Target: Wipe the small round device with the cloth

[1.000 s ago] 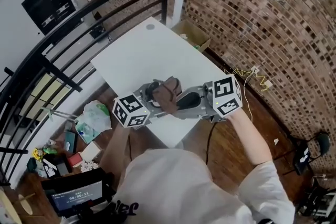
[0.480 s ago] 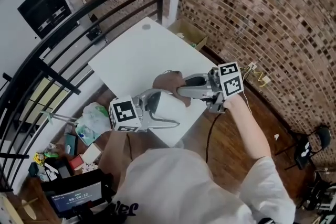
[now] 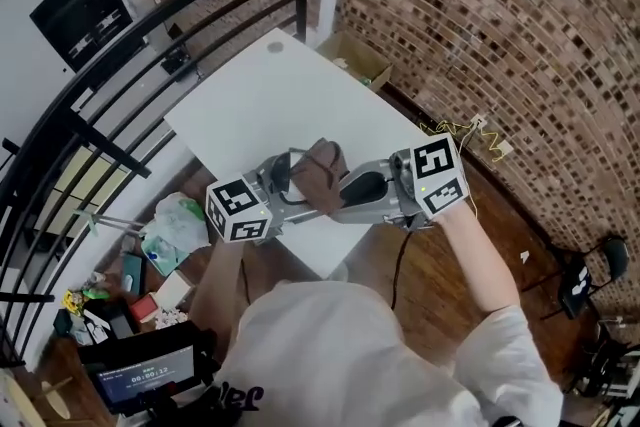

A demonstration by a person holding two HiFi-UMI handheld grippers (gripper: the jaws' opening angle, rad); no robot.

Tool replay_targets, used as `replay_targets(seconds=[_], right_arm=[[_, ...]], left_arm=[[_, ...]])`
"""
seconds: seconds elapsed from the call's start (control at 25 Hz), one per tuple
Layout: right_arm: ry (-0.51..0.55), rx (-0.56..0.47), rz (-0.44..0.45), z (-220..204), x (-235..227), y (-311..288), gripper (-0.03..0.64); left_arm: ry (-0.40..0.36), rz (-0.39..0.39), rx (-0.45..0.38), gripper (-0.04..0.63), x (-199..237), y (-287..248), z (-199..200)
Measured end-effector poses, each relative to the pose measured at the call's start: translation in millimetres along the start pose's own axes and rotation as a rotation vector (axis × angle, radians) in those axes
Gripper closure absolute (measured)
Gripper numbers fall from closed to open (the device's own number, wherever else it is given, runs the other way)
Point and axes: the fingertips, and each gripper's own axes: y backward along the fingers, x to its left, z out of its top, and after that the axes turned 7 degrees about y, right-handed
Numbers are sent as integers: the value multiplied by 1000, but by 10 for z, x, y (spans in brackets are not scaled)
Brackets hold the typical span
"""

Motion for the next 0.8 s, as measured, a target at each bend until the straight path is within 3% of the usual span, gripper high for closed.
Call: replay_targets(seconds=[0.08,0.16,0.28,0.4,0.48,0.6,0.8], right_arm=[[17,44,-3,-72,28,-67,577],[13,13,-18,-47,-7,8,577],[-22,-118,-147,124,-275,413,577],[-80,-186,-274,134,-571,783,577],[-125,-202,-255,55,-610,769,577],[-178,-224,-151,-52,-522,533,577],[-232,-263,-115,-90,-481,441,577]], left_arm=[[-7,4,27,193,4,0,-52],[-1,-21,25,193,-40,10,-87],[-19,-113,-7,193,-208,48,-55],[-55,-227,-30,193,-475,69,75],[-70,-283,-39,193,-624,75,139],[-90,-328,-37,193,-728,69,151],[-68,-273,-37,193,-610,63,130]])
